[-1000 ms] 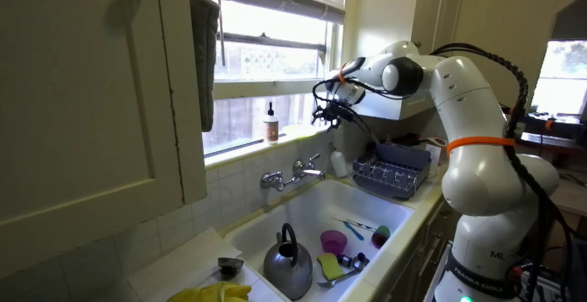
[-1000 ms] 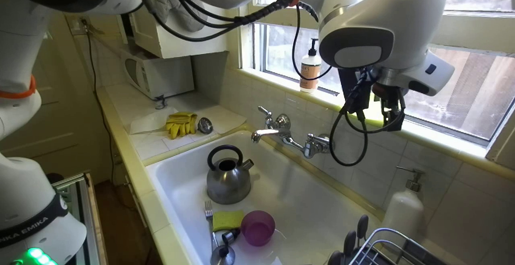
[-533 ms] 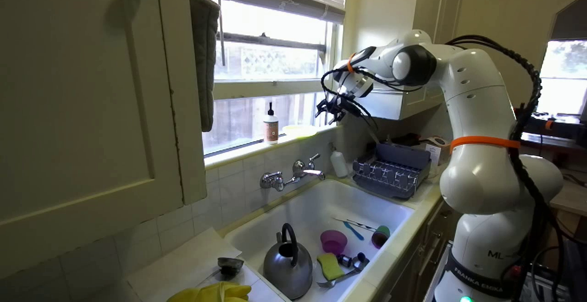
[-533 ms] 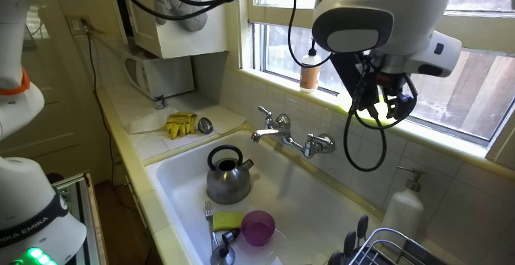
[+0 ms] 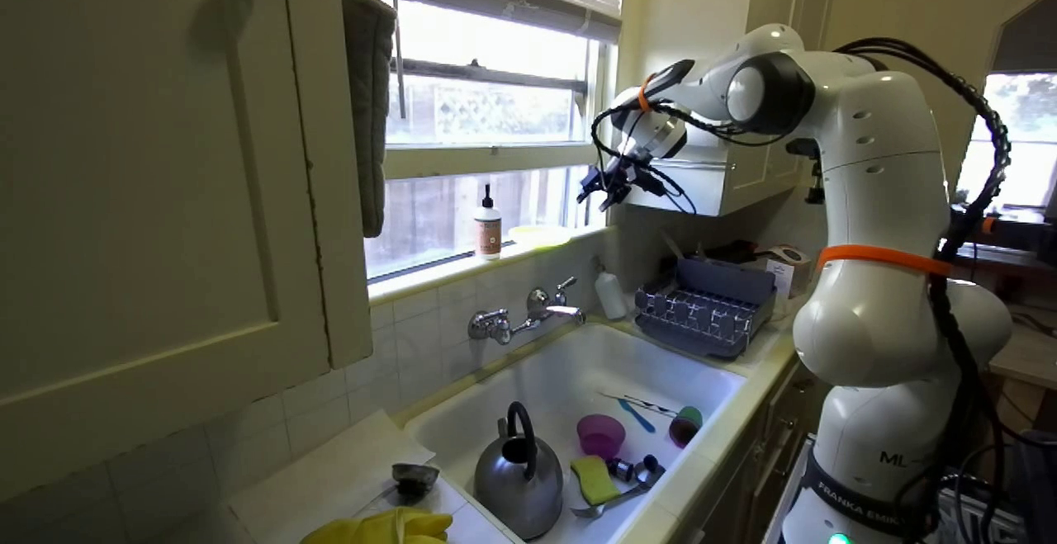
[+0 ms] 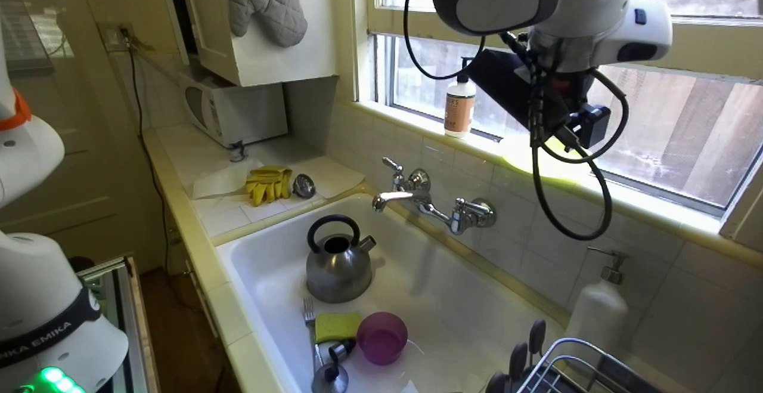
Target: Put the yellow plate on the windowsill.
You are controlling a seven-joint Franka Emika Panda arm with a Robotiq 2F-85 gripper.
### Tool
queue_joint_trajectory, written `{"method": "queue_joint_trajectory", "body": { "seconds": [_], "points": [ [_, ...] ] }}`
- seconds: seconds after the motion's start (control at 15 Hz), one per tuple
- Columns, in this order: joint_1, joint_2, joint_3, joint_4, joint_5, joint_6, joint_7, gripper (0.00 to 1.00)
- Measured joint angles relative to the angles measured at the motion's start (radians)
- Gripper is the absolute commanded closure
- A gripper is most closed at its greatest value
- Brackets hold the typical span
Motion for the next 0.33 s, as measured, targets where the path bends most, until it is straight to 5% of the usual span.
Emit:
{"method": "queue_joint_trajectory", "body": {
  "seconds": [0.33],
  "points": [
    [0.025,-0.024,-0.026,-0.021,-0.001,0.001,-0.034,0.0]
  ]
}}
